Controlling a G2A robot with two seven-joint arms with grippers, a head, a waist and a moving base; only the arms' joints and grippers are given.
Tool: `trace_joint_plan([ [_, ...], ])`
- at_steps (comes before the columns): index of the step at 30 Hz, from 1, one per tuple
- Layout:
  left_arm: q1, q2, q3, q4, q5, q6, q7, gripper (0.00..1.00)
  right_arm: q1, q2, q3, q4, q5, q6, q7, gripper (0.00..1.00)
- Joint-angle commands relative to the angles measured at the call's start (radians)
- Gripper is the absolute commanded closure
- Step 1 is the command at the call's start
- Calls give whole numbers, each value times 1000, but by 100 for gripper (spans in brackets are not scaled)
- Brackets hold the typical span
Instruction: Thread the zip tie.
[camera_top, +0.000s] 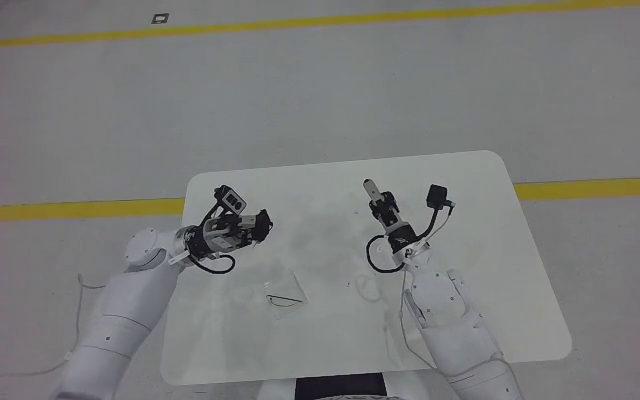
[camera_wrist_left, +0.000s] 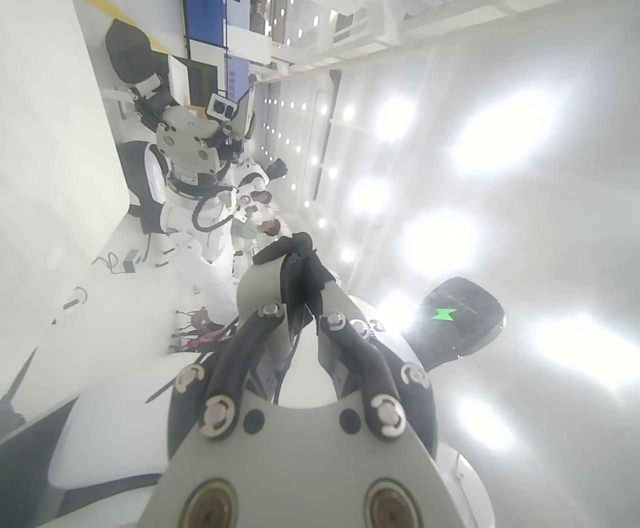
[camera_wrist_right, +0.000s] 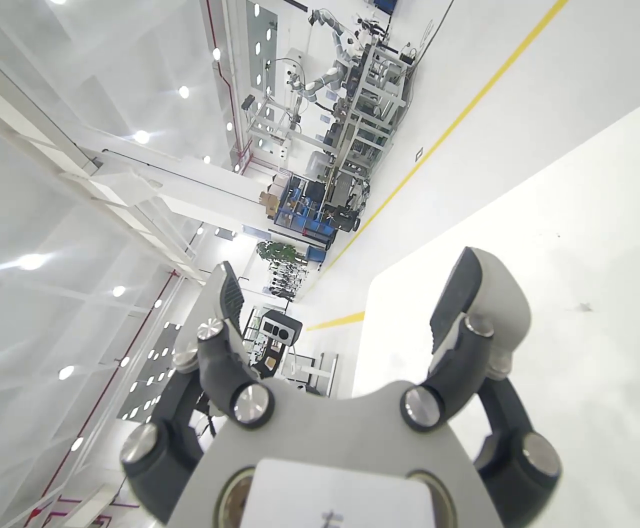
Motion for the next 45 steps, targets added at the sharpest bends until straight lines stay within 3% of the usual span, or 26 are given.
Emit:
trace_joint_plan([
  [1,0,0,0,1,0,0,0,100,0,0,0,0,0,0,0,0],
  [6,0,0,0,1,0,0,0,100,0,0,0,0,0,0,0,0],
  [16,15,5,-21,-69,22,106,168,100,0,0,0,0,0,0,0,0],
  [26,42,11,-43,-107,32,160,231,100,0,0,0,0,0,0,0,0],
  [32,55,9,-54,-102,-61,269,298,100,0,0,0,0,0,0,0,0],
  [36,60,4,-54,-89,-149,325,297,100,0,0,0,0,0,0,0,0],
  [43,59,4,-54,-89,-152,327,297,100,0,0,0,0,0,0,0,0],
  [45,64,0,-53,-98,-187,340,325,100,0,0,0,0,0,0,0,0],
])
